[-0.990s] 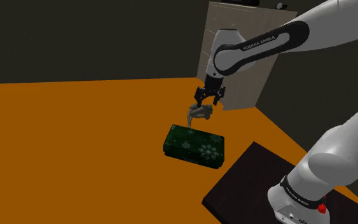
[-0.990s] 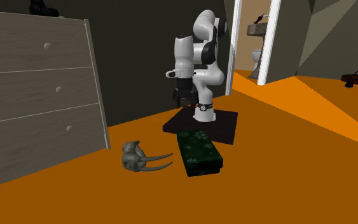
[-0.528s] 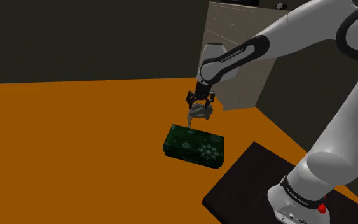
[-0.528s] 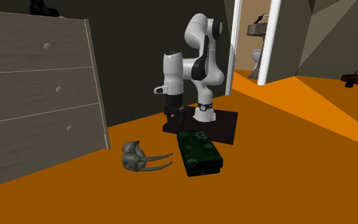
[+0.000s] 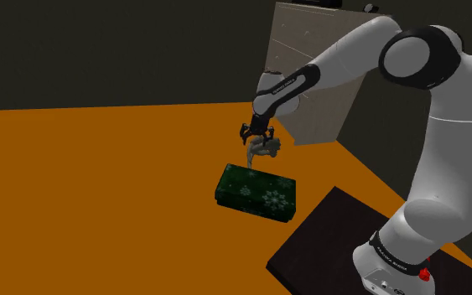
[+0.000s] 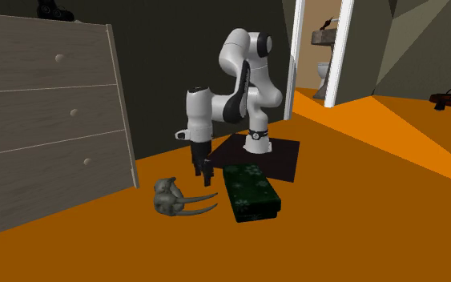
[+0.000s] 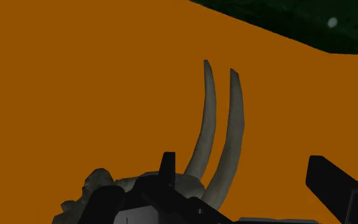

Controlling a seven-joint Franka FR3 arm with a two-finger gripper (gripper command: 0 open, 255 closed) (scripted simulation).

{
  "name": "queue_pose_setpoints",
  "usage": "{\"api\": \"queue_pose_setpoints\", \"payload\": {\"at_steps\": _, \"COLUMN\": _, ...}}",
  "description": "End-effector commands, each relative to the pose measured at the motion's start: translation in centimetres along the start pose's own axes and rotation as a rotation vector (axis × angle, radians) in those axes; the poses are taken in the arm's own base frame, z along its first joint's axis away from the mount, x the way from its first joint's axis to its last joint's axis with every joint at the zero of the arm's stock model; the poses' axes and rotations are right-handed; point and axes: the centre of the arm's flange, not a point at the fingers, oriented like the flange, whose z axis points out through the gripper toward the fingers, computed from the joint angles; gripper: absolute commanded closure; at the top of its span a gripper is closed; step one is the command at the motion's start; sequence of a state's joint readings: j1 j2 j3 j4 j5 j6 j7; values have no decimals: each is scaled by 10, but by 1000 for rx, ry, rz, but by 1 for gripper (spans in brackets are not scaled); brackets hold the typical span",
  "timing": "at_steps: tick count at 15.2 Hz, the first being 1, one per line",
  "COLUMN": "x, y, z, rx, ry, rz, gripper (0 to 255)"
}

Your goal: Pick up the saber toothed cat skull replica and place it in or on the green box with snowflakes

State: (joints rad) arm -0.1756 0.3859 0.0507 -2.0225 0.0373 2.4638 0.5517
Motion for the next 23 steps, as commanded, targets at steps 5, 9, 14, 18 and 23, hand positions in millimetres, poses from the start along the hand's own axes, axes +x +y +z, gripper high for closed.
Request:
{"api": "queue_pose_setpoints", "payload": {"at_steps": 5, "x": 32, "y": 0, "z": 39, "rx": 4, "ry": 9, "rz": 78, "gripper": 0}}
{"api": "queue_pose_setpoints", "payload": {"at_steps": 9, "x": 32, "y": 0, "z": 60, "rx": 4, "ry": 9, "rz": 78, "gripper": 0}}
{"api": "queue_pose_setpoints", "payload": {"at_steps": 14, "x": 32, "y": 0, "z": 68, "rx": 4, "ry": 9, "rz": 78, "gripper": 0}}
{"api": "queue_pose_setpoints", "payload": {"at_steps": 18, "x": 32, "y": 0, "z": 68, "rx": 3, "ry": 9, "rz": 78, "gripper": 0}}
{"api": "queue_pose_setpoints", "payload": {"at_steps": 23, "x": 32, "y": 0, "z": 68, "rx": 3, "ry": 9, "rz": 78, "gripper": 255}}
